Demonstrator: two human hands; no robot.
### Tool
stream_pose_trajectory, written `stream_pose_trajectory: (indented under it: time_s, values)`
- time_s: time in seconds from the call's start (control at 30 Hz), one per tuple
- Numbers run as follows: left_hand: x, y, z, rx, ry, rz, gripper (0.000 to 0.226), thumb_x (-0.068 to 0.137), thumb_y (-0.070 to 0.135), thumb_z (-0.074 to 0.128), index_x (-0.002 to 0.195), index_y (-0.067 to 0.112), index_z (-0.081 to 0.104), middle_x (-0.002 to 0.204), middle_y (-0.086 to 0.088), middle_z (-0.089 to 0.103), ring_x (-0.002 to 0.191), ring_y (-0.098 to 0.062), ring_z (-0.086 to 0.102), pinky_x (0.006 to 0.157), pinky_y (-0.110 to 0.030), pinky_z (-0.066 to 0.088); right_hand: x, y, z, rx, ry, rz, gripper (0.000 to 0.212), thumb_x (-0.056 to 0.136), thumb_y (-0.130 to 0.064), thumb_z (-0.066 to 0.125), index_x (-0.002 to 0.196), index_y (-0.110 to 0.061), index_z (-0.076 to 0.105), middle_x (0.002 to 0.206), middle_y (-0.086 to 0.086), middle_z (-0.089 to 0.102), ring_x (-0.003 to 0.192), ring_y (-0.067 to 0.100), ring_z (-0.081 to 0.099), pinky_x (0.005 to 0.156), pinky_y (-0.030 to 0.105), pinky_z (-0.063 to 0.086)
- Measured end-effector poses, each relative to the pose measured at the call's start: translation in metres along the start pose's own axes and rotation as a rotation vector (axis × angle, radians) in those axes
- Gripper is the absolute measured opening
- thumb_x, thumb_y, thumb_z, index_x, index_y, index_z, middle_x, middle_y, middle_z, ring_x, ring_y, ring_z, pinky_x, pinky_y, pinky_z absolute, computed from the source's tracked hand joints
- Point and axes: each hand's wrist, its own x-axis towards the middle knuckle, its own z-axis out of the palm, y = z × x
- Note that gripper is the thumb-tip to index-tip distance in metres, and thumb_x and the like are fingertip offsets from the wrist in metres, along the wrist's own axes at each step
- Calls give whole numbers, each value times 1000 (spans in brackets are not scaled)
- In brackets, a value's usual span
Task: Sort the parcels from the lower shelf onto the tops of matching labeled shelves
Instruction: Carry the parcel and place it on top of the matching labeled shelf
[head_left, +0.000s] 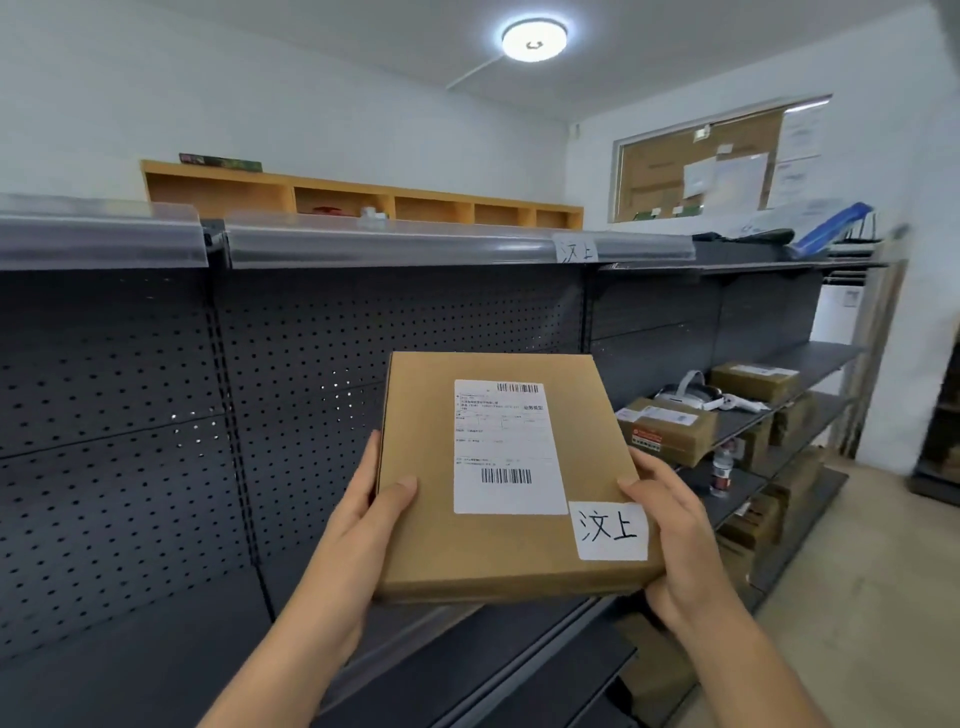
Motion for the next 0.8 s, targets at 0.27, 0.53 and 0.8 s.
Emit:
stream_pose_trajectory:
  time_s: [0.27, 0.53, 0.8]
  values:
    - [27, 9, 97, 7, -61, 8, 67, 106, 44, 57, 163, 59, 24, 150, 29, 55, 127, -6, 63, 120, -42, 44, 46, -51, -78, -41, -220, -91, 64, 84, -16, 69, 147, -27, 57, 132, 13, 77, 116, 38, 76, 92, 48, 64]
    - [63, 58, 184, 134, -121, 111, 76, 103, 40, 63, 149, 71, 11, 91, 58, 61, 83, 25, 68, 81, -13, 45, 143, -107, -122, -24, -38, -180, 31, 105, -14, 50, 129, -25, 68, 110, 17, 82, 84, 26, 81, 63, 38, 66]
    - [88, 129, 235, 412, -172, 314, 98, 94, 66, 60, 152, 71, -18, 156, 34, 31, 114, 10, 52, 79, -13, 39, 218, -180, -123, 61, -99, -194, 29, 104, -19, 49, 118, -22, 74, 93, 11, 85, 74, 22, 79, 61, 37, 63]
